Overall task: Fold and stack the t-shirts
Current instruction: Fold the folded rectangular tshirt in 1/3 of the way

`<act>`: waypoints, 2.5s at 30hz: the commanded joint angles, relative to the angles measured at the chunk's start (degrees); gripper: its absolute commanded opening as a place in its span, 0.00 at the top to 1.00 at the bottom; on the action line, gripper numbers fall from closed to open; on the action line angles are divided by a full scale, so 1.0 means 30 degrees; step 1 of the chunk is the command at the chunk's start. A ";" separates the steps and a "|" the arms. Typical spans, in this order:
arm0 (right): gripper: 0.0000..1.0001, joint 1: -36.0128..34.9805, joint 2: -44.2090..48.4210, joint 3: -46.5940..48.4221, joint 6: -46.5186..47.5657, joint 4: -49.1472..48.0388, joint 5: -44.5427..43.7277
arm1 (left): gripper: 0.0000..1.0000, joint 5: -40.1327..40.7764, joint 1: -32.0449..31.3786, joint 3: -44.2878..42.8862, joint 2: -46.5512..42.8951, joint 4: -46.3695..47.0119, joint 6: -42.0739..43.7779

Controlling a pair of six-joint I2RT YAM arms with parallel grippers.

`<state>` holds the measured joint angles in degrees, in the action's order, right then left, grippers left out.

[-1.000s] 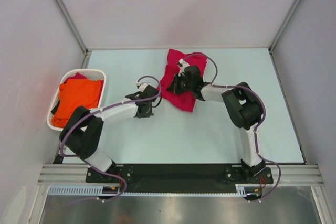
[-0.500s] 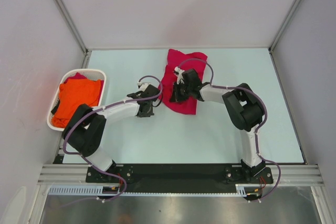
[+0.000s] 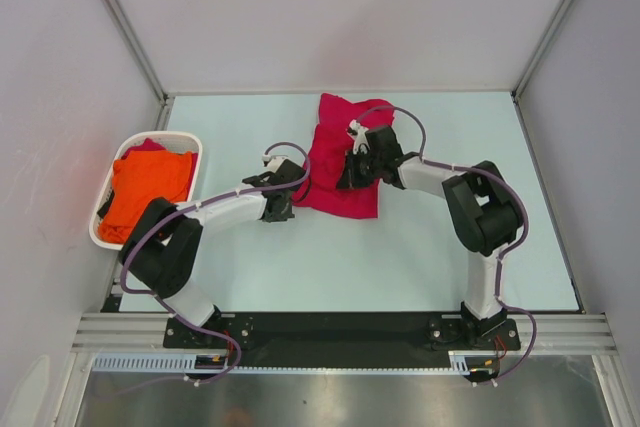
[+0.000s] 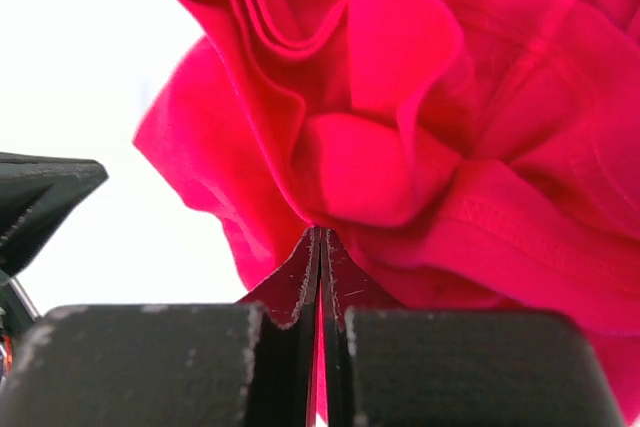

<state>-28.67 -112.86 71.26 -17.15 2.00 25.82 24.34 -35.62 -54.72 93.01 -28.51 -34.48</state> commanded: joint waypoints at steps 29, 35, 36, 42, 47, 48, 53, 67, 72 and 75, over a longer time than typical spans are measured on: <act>1.00 -0.0404 -0.1290 0.3612 0.0939 -0.5996 -0.9986 | 1.00 0.0881 -0.0140 -0.0774 0.0080 -0.0398 -0.0050; 1.00 -0.0436 0.3361 0.0007 0.0560 -0.6382 -0.9166 | 1.00 0.0823 -0.0140 -0.0862 0.0431 -0.0223 0.0067; 1.00 -0.0464 0.3690 -0.0111 0.0530 -0.5973 -0.8875 | 1.00 0.0736 -0.0140 -0.0920 0.0518 -0.0135 0.0096; 1.00 -0.0435 0.3842 -0.0316 0.0121 -0.3393 -0.7265 | 1.00 0.0560 -0.0257 -0.1272 0.1047 -0.0076 0.0126; 1.00 -0.0347 0.2670 -0.0639 -0.0729 -0.2893 -0.4952 | 1.00 0.0559 -0.0345 -0.1331 0.0988 -0.0047 0.0096; 1.00 -0.0347 0.2291 -0.0756 -0.0875 -0.2777 -0.4685 | 1.00 0.0617 -0.0316 -0.1331 0.0988 -0.0047 0.0097; 1.00 -0.0551 0.1907 -0.1429 -0.1374 -0.2776 -0.3747 | 1.00 0.0706 -0.0345 -0.1272 0.0900 -0.0106 0.0009; 1.00 -0.1636 0.1410 -0.2310 -0.1403 -0.1955 -0.3626 | 1.00 0.0705 -0.0374 -0.1301 0.1281 -0.0134 -0.0108; 1.00 -0.1607 0.0182 -0.1959 -0.1374 -0.2804 -0.4300 | 1.00 0.0852 -0.0374 -0.1243 0.1135 -0.0135 -0.0137; 1.00 -0.1636 -0.0958 -0.0531 -0.1024 -0.2718 -0.5265 | 1.00 0.0940 -0.0374 -0.1214 0.1076 -0.0193 -0.0138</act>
<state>-33.56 -111.70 64.55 -20.95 -4.60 13.56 25.47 -36.25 -56.80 96.47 -29.67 -34.48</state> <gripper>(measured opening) 0.009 0.005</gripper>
